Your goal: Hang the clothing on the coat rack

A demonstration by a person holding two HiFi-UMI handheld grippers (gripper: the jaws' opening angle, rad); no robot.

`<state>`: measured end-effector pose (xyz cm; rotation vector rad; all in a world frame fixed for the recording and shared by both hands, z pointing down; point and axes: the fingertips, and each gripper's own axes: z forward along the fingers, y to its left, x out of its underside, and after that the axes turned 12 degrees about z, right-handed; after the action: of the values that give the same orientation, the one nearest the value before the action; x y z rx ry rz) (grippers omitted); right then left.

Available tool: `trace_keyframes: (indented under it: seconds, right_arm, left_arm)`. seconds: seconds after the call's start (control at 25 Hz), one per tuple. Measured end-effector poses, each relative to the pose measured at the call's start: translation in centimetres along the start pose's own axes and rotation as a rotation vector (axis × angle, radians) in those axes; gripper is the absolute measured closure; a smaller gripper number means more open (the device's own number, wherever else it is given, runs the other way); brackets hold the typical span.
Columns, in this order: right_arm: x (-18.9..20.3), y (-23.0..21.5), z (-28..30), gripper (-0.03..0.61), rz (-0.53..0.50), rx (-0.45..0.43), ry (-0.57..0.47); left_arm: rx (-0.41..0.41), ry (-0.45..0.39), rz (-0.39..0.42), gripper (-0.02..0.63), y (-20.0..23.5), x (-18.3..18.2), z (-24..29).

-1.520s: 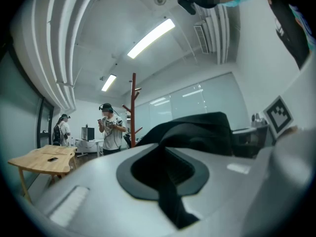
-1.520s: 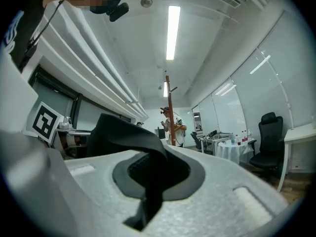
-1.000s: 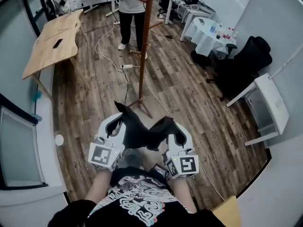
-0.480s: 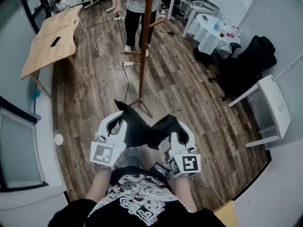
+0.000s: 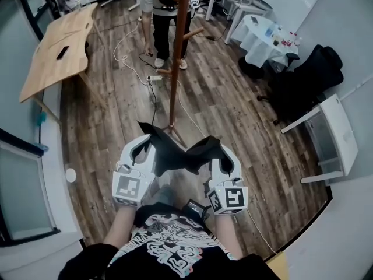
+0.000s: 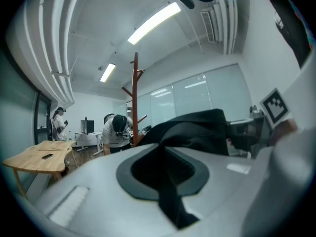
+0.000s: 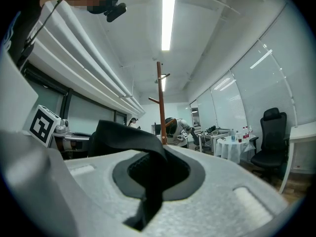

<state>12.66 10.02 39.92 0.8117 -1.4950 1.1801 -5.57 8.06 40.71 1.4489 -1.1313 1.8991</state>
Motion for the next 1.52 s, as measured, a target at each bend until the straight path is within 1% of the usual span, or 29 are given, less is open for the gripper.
trace_keyframes:
  seconds: [0.16,0.28,0.36,0.6,0.72,0.96,1.16,1.28,1.4,1.52]
  right_arm:
    - [-0.4,-1.0,3.3,0.566,-0.010,0.011,0.009]
    - [-0.3,-1.5,5.4,0.566,-0.012,0.016,0.017]
    - [-0.4,-1.6,6.8,0.566,-0.014,0.016,0.021]
    - [-0.7,-2.4,10.5,0.566,-0.008,0.018,0.029]
    - [-0.4,-2.4,12.1,0.566,-0.007,0.014,0.035]
    - [-0.4,-2.6,15.0,0.566,-0.009,-0.002,0.044]
    - [-0.6,-3.5,16.9,0.566,-0.004,0.005,0.039]
    - [-0.7,-3.9,18.0,0.566,0.001,0.014,0.037]
    - [-0.9,-4.1,19.0,0.566,0.000,0.020,0.032]
    - [-1.0,-4.2,19.8,0.566,0.002,0.033,0.024]
  left_arm:
    - [0.009,0.009,-0.005,0.600,1.8,0.5,2.8]
    - [-0.002,0.025,-0.066,0.600,3.0,0.4,4.3]
    - [-0.004,0.029,-0.083,0.600,3.9,0.6,5.3]
    - [-0.004,0.032,-0.083,0.600,6.4,0.9,8.2]
    - [0.001,0.027,-0.061,0.600,7.4,1.6,9.1]
    - [-0.007,0.032,-0.093,0.600,9.1,2.0,11.3]
    - [0.008,0.023,-0.062,0.600,10.1,2.6,13.4]
    - [0.012,0.023,-0.066,0.600,10.8,2.5,14.3]
    - [0.027,0.003,-0.020,0.600,11.6,2.8,15.1]
    - [0.031,-0.010,-0.013,0.600,12.3,2.9,15.7]
